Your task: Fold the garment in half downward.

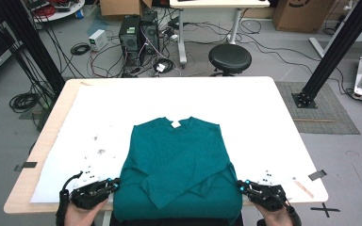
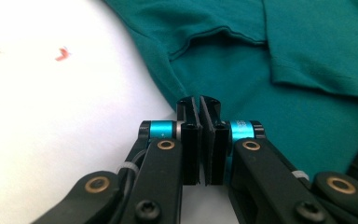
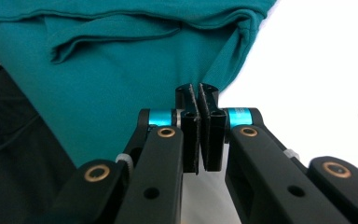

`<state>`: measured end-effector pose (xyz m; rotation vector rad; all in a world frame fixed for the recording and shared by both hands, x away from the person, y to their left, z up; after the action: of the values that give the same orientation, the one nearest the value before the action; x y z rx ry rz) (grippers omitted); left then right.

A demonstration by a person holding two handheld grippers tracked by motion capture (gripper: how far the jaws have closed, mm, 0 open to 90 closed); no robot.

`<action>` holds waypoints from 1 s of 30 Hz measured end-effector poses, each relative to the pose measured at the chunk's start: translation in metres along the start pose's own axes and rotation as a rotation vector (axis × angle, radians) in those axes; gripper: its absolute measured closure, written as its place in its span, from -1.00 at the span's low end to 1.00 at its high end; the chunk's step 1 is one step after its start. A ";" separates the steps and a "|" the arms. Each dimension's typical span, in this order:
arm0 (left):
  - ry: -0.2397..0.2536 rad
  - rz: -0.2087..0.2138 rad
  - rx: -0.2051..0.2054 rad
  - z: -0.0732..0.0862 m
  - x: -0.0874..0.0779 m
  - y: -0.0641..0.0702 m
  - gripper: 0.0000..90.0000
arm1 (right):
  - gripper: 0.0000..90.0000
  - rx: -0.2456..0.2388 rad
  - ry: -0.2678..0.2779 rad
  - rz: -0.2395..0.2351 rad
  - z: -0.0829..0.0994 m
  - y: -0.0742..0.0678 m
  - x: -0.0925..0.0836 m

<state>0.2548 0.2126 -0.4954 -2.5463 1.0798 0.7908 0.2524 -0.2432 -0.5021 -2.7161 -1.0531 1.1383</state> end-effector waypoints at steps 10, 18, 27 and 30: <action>-0.017 -0.102 0.049 -0.040 0.021 -0.020 0.56 | 0.49 -0.040 0.044 0.161 -0.045 0.012 0.014; -0.054 -0.094 0.038 -0.036 0.043 -0.024 0.82 | 0.67 -0.051 0.009 0.135 -0.057 0.015 0.039; -0.012 -0.144 -0.018 -0.028 0.027 -0.044 0.98 | 0.95 -0.072 -0.008 0.168 -0.056 0.018 0.043; -0.041 -0.195 -0.033 -0.020 0.024 -0.053 1.00 | 0.96 -0.059 -0.006 0.177 -0.052 0.024 0.039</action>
<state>0.3145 0.2267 -0.4909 -2.6008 0.7968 0.8104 0.3195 -0.2268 -0.4949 -2.9035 -0.8754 1.1557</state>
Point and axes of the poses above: each handheld gripper's, and its own axes: x roughly forward along the jaws, z roughly out of its underside, y roughly to its right, the point moved 7 cm from there along x, roughly forward along the jaws, and after that the axes turned 12 degrees about x, right-handed, at the moved point
